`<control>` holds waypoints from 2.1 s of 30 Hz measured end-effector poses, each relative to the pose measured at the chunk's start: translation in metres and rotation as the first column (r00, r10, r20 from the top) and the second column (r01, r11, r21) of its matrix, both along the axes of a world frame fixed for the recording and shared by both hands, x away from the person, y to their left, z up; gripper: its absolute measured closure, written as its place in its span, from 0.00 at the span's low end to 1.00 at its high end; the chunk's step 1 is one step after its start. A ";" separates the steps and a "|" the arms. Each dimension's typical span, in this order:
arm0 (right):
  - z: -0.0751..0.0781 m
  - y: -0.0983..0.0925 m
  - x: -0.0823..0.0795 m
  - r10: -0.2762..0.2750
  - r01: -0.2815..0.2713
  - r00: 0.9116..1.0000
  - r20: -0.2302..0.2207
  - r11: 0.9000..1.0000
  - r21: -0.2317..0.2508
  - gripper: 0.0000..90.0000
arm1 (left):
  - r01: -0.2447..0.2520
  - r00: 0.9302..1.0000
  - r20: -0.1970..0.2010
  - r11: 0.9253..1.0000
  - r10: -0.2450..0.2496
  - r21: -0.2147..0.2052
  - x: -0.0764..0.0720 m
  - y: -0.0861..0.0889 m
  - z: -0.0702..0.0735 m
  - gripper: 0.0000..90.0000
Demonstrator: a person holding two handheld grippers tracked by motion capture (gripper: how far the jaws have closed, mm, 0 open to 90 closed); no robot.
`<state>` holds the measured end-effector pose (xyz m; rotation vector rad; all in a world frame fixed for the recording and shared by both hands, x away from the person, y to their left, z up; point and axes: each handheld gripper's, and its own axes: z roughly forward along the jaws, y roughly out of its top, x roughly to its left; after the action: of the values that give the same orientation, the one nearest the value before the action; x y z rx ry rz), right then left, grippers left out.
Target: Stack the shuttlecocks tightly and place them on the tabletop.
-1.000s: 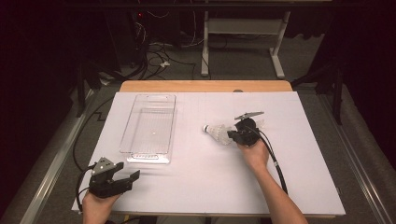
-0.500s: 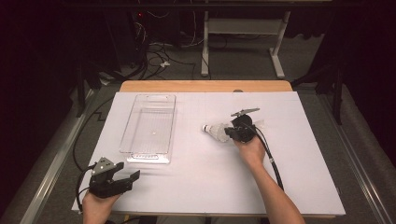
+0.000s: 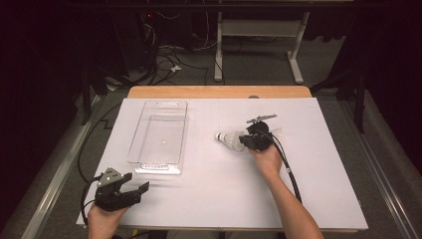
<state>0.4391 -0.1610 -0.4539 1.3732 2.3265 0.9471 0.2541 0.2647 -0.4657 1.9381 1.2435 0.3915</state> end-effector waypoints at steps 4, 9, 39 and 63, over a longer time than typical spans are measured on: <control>0.000 0.003 0.001 0.003 -0.003 1.000 0.000 1.000 -0.003 0.90 | 0.000 1.000 0.000 1.000 0.000 0.000 0.000 0.000 0.000 0.31; -0.001 0.003 0.002 -0.005 0.005 1.000 -0.007 1.000 -0.005 0.87 | 0.000 1.000 0.001 1.000 0.000 -0.001 0.000 0.000 0.000 0.31; 0.008 -0.005 -0.004 -0.006 0.006 1.000 -0.010 1.000 -0.011 0.64 | 0.000 1.000 0.003 1.000 0.000 -0.004 0.000 0.000 0.001 0.31; 0.030 -0.035 -0.031 -0.014 0.014 0.999 0.050 1.000 -0.009 0.61 | -0.006 1.000 0.005 1.000 0.006 -0.002 0.000 0.000 0.001 0.31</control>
<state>0.4083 -0.1960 -0.4241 1.3451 2.2790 0.9548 0.2538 0.2644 -0.4651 1.9306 1.2468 0.3975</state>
